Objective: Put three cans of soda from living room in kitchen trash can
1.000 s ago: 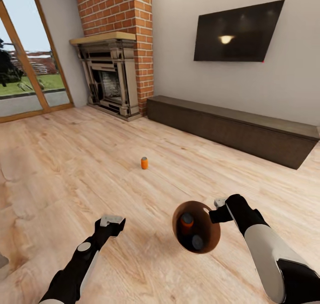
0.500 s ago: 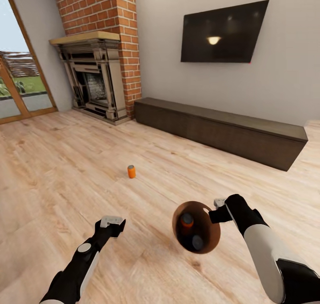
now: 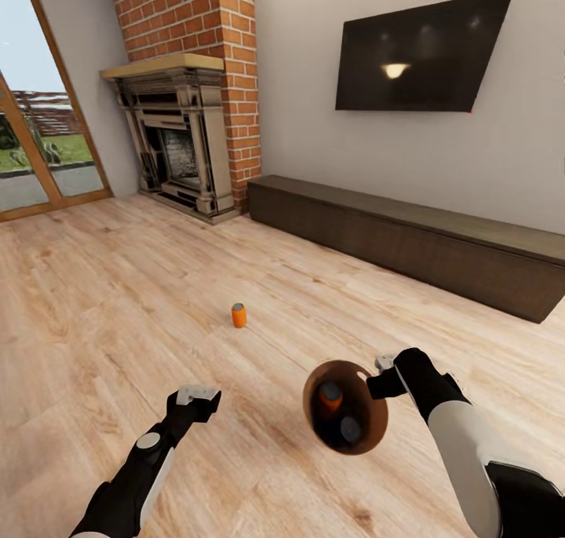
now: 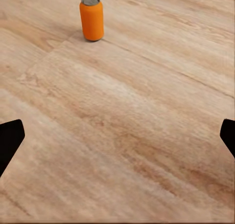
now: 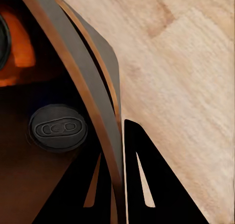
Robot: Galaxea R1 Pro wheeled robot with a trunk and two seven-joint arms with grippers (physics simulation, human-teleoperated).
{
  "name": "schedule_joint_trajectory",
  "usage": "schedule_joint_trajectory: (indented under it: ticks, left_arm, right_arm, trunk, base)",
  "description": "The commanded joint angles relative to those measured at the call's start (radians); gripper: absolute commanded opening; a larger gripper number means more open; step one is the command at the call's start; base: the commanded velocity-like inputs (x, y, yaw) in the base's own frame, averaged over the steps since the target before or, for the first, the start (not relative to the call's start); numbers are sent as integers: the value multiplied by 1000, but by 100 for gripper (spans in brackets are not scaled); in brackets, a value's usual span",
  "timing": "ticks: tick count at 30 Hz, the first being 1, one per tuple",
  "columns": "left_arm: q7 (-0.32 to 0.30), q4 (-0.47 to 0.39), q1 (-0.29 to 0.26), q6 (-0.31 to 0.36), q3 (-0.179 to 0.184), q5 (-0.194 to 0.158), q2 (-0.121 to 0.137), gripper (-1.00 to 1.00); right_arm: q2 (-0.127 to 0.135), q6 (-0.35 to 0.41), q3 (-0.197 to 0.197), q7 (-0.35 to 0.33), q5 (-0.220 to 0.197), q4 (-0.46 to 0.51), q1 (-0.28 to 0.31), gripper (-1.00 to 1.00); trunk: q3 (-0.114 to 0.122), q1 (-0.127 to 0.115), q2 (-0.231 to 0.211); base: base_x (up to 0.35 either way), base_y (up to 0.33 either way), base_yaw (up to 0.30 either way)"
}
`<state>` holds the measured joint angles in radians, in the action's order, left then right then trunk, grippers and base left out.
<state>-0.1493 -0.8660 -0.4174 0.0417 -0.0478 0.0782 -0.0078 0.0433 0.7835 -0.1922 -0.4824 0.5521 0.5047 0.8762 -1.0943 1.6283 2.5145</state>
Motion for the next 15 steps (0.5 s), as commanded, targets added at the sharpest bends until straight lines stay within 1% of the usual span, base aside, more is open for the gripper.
schedule_joint_trajectory:
  ticks: [1,3,6,15]
  left_arm:
    - [0,6,0,-1,0,0,0,100]
    - [0,17,0,-1,0,0,0,100]
    - [0,18,0,-1,0,0,0,100]
    - [0,18,0,-1,0,0,0,100]
  right_arm:
    - [-6,-5,-4,-5,-9,-5,-2,-100]
    - [-10,-21,-4,-5,25,-12,-2,-100]
    - [-10,-21,-4,-5,49,-12,-2,-100]
    - [-10,-21,-4,-5,147,-12,-2,-100]
  trunk:
    - [0,0,0]
    - [0,0,0]
    - [0,0,0]
    - [0,0,0]
  base:
    - [32,0,0]
    - [32,0,0]
    - [32,0,0]
    - [32,0,0]
